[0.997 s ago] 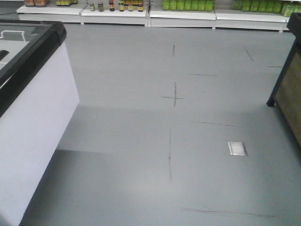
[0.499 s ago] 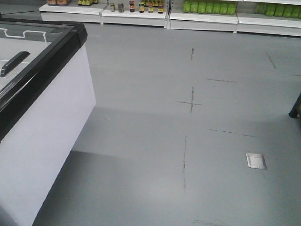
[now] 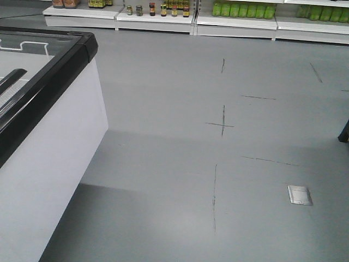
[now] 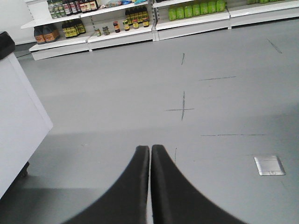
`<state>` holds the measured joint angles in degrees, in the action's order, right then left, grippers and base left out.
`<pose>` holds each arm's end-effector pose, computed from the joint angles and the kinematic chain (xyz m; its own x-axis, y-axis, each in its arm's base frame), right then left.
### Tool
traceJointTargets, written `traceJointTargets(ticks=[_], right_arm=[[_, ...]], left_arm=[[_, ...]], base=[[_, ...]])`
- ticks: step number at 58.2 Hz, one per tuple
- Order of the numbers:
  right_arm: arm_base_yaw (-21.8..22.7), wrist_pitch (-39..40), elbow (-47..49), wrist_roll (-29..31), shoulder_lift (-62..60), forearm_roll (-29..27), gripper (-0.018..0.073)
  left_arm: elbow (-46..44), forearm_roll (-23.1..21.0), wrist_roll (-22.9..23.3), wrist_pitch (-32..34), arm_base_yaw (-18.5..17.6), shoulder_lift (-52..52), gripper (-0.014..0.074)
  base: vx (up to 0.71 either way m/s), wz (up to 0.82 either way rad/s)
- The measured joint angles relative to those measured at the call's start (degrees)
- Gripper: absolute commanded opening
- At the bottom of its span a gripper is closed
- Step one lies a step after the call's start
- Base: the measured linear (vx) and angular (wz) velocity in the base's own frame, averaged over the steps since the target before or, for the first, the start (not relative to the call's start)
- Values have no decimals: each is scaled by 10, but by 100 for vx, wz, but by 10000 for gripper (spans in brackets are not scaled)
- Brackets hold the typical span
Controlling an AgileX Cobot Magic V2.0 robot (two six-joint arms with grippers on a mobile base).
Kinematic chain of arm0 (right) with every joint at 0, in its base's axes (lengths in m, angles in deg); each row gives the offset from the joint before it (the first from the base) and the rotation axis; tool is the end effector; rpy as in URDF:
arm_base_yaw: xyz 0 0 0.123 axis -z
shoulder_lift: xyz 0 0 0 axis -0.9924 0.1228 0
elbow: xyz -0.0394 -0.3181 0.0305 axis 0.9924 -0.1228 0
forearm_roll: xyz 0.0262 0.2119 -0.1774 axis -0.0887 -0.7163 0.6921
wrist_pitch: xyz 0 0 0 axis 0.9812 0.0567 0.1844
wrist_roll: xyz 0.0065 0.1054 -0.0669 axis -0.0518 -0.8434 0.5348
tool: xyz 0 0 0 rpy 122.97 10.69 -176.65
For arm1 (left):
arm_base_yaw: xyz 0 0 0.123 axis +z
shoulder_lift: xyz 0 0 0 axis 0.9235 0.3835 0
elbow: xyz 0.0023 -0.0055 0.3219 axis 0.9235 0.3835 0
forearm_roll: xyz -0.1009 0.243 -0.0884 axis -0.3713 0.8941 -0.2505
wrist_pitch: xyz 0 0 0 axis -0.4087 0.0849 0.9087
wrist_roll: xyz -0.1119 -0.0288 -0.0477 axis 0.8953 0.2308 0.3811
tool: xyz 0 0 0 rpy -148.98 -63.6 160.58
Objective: Pick three apples into basket with both arms
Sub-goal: 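Drive the base forward along the aisle toward the produce tables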
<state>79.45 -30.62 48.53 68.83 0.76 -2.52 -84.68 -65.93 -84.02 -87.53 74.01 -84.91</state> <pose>0.0759 -0.0039 0.1654 -0.2448 0.1492 -0.9580 0.0463 0.9888 0.1422 0.0782 0.0106 0.1833 -0.1109 0.0151 -0.9937 -0.1233 0.9920 0.0288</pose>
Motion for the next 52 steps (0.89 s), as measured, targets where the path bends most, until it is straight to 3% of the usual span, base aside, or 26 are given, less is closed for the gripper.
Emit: traceJointTargets(ticks=[52], right_arm=[[0,0,0,0,0,0,-5]], left_arm=[[0,0,0,0,0,0,-6]], base=[[15,-15]])
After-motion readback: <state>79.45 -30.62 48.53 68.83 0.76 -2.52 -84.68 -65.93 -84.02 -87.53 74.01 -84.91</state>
